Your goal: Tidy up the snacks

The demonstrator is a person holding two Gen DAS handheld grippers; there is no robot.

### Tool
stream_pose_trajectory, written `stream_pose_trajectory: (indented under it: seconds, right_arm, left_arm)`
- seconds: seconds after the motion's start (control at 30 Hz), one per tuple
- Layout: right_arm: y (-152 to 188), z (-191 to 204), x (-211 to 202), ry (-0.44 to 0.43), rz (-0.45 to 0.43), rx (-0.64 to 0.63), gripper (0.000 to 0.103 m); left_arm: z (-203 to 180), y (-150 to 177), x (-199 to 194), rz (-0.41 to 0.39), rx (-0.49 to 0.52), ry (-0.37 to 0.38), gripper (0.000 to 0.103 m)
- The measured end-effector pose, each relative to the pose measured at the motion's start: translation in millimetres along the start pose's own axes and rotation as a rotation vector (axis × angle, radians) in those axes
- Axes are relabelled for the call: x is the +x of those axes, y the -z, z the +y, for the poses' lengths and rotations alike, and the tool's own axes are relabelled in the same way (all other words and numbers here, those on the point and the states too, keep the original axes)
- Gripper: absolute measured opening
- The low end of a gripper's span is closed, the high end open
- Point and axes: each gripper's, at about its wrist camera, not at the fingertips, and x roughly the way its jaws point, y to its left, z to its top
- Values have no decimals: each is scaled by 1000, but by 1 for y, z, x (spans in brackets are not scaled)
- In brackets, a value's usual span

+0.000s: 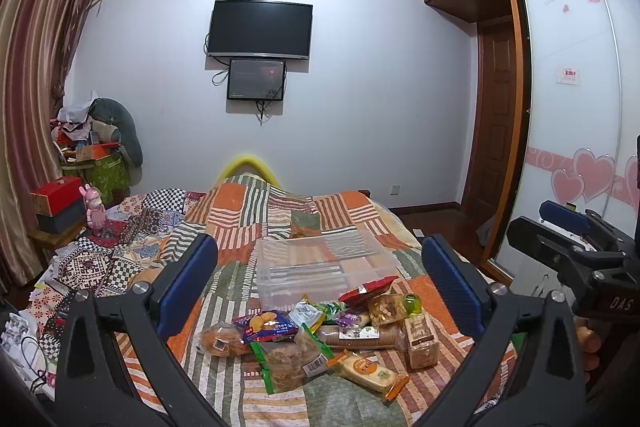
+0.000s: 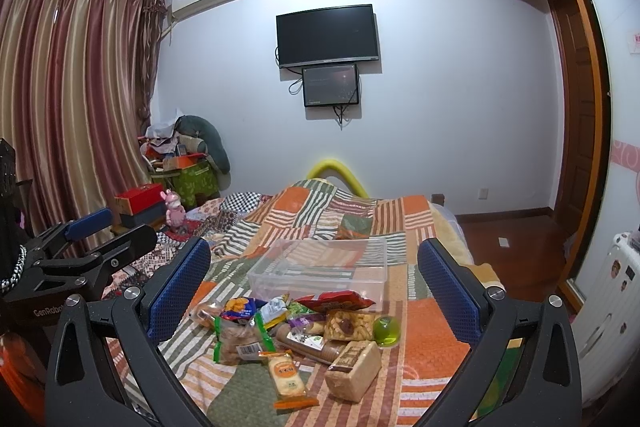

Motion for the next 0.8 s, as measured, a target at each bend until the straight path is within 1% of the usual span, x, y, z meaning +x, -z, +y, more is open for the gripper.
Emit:
stream_pose_trajectory:
  seconds: [0.43, 0.6, 0.67, 0.7, 0.77, 0.8]
  right_arm:
    - [0, -1, -2, 2, -4, 3, 103]
    - [1, -3, -1, 1, -3, 2, 103]
    - [2, -4, 1, -6, 6, 7, 102]
    - [3, -5, 2, -9, 9, 11, 100]
    - [3, -7, 5, -19, 23, 16, 95]
    - [4, -8, 7, -23, 33, 19, 92]
  left_arm:
    - [-1, 1, 2, 2, 15, 9, 103]
    - [-1, 2, 6, 21, 5, 22, 102]
    - [1, 3, 9, 30, 0, 23, 98]
    - [2, 4, 11, 39, -3, 23, 96]
    - [3, 6, 16, 64, -5, 29, 87]
    - [3, 7, 19, 77, -5, 34, 86]
